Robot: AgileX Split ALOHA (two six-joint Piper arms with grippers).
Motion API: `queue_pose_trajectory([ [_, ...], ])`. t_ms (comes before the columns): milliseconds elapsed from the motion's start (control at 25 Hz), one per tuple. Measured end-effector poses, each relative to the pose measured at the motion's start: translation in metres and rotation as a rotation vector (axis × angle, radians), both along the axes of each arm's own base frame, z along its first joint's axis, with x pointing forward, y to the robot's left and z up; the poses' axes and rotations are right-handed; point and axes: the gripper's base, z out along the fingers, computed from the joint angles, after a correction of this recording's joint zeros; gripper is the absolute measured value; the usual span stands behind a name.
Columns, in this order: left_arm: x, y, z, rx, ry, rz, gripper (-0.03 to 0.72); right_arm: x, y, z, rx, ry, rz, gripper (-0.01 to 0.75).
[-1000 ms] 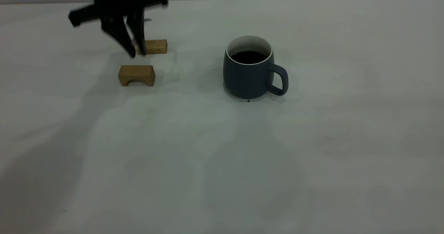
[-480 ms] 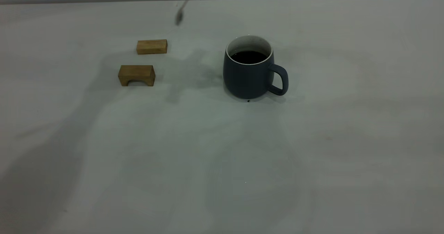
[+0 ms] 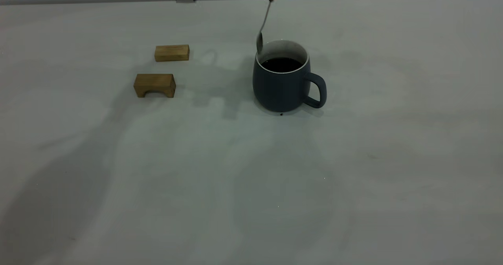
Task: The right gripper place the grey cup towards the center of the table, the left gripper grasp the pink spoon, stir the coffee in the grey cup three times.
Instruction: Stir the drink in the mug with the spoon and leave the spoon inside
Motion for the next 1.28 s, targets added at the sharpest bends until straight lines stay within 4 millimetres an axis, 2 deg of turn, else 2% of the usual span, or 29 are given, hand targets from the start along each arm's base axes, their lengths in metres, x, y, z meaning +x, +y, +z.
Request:
queue_pose_trajectory([
  [440, -0.006, -0.012, -0.049, -0.027, -0.035, -0.08, 0.158, 0.0, 0.0, 0.0, 0.0, 0.0, 0.0, 0.238],
  [680, -0.002, -0.013, -0.056, -0.041, -0.18, -0.098, 0.158, 0.0, 0.0, 0.0, 0.0, 0.0, 0.0, 0.238],
  [840, 0.0, -0.014, -0.055, -0.061, -0.206, -0.089, 0.158, 0.0, 0.0, 0.0, 0.0, 0.0, 0.0, 0.238],
  [1000, 0.0, -0.017, -0.056, -0.134, -0.16, -0.059, 0.158, 0.0, 0.0, 0.0, 0.0, 0.0, 0.0, 0.238],
  [1120, -0.001, -0.018, -0.065, -0.185, -0.088, -0.026, 0.158, 0.0, 0.0, 0.0, 0.0, 0.0, 0.0, 0.238],
  [1280, -0.002, -0.018, -0.075, -0.15, 0.071, 0.028, 0.158, 0.0, 0.0, 0.0, 0.0, 0.0, 0.0, 0.238],
])
